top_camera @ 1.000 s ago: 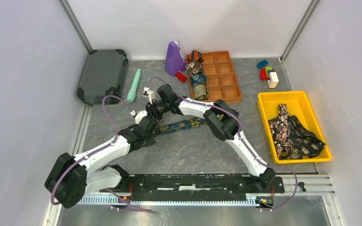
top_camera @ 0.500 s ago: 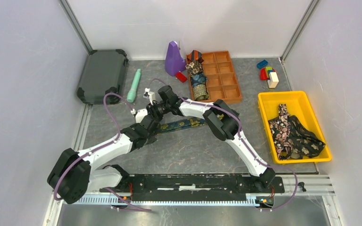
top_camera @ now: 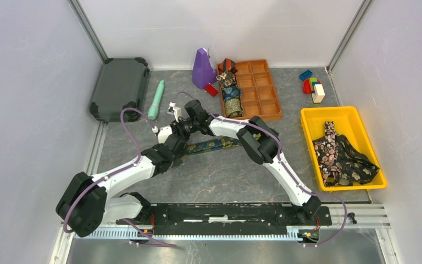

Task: Roll the ties
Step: Roll the tie at the center of the board.

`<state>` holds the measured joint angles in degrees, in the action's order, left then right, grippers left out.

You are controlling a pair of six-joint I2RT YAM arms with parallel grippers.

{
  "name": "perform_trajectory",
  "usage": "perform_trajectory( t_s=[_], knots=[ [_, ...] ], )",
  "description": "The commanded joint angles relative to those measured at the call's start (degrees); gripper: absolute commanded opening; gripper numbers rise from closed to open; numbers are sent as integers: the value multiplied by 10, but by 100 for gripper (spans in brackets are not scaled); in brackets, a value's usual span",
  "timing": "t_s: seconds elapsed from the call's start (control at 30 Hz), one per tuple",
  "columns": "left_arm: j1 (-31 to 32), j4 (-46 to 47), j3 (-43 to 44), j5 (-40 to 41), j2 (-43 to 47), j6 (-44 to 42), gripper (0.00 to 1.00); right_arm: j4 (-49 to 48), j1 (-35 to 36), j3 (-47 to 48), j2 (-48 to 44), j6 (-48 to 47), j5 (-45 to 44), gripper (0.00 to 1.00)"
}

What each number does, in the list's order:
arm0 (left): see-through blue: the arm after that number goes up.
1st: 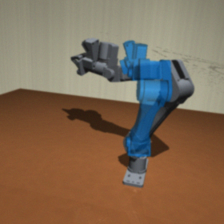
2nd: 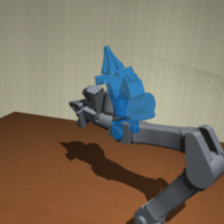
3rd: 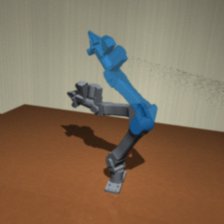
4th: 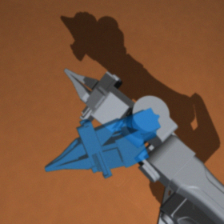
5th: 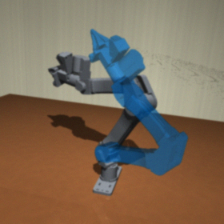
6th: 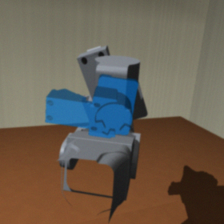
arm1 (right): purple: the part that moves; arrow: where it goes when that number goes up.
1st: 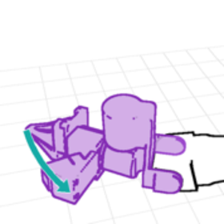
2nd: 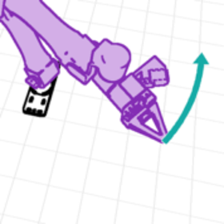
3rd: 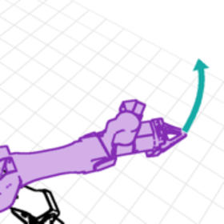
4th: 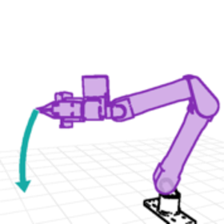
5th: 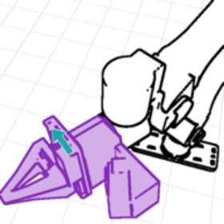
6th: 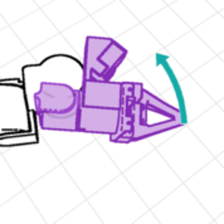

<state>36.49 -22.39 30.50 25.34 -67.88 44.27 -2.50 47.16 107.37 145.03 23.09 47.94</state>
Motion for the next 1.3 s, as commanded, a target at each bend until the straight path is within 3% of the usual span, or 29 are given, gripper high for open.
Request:
perform_trajectory(
  t_s=[0.0,0.27,0.37,0.43,0.6,0.77,0.9,1.27],
  knots=[
    [2,8,16,20,18,1,23,-8,-10,-11,-17,15,-46,45],
    [2,-11,16,-8,41,-3,25,-8,-29,-14,-73,14,-116,63],
    [2,-36,22,-11,55,-5,27,42,-37,19,-85,6,-135,66],
    [2,-54,25,-13,67,-5,29,49,-39,-7,-115,8,-157,65],
    [2,-101,24,-7,123,2,31,-22,-35,-167,-236,38,-206,58],
    [-1,-168,58,47,178,1,39,-40,-6,-235,-310,53,-238,49],
    [-19,-198,86,70,183,-14,46,-47,26,-233,-306,76,-238,42],
    [-101,-181,66,44,234,-9,52,-36,68,-190,-247,98,-233,27]
  ],
)
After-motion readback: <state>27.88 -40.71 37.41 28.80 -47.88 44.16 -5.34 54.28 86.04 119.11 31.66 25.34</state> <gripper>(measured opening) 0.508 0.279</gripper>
